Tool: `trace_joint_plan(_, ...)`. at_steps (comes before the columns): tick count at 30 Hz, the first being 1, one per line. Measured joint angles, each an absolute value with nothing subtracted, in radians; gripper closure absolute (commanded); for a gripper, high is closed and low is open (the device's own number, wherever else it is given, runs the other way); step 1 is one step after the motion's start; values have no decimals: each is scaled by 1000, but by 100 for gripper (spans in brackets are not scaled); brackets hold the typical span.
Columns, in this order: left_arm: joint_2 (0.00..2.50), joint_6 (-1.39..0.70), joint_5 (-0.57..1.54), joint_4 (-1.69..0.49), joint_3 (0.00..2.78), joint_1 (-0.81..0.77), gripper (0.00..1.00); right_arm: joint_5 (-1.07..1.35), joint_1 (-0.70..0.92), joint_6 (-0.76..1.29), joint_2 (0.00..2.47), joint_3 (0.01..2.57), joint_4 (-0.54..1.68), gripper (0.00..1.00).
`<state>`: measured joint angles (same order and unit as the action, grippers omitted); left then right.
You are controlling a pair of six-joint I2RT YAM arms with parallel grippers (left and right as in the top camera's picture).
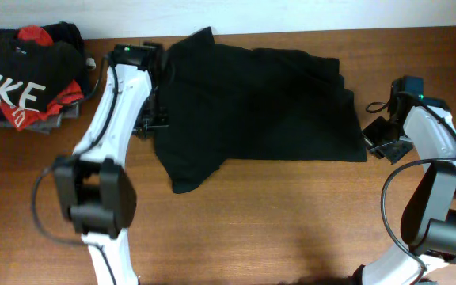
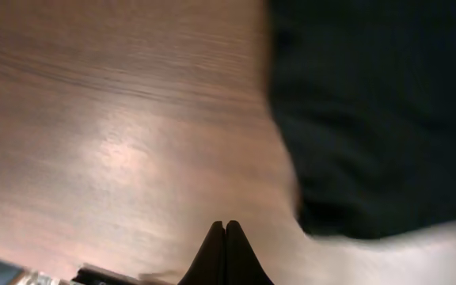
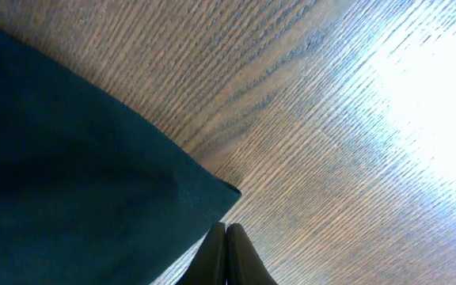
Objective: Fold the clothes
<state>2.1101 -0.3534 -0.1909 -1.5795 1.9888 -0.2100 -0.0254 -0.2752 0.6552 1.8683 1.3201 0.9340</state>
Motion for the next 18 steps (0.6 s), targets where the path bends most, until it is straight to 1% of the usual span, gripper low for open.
trace_joint_plan(1,2077,-354,-187,-1581,1990,-232,99,-23,-275,656,1868,1320,931,96)
trace_joint_plan(4,2030,-357,-170,-1586,1996,-313,98,-6,-275,654,1868,1320,918,76)
trace_joint_plan(5,2029,-357,-167,-1586,1996,-338,92,4,-275,653,1868,1320,917,71)
trace_joint_plan(6,2032,-357,-163,-1584,1996,-371,85,15,-275,650,1868,1320,916,59)
trace_joint_plan(7,2037,-359,-160,-1583,1995,-396,68,32,-275,653,1868,1320,915,50)
trace_joint_plan(8,2041,-353,-160,-1582,1993,-423,28,47,-275,646,1868,1320,916,40)
trace_joint_plan(9,2043,-351,-162,-1581,1992,-445,3,62,-275,638,1868,1320,916,31)
trace_joint_plan(11,2044,-340,-172,-1582,1990,-482,1,101,-275,629,1868,1320,915,23)
trace_joint_plan(15,2044,-328,-200,-1559,1966,-544,2,169,-275,608,1868,1320,916,22)
trace_joint_plan(16,2044,-320,-202,-1543,1951,-555,6,193,-275,598,1868,1320,914,22)
trace_joint_plan(18,2044,-310,-210,-1511,1911,-575,9,242,-275,574,1868,1320,909,23)
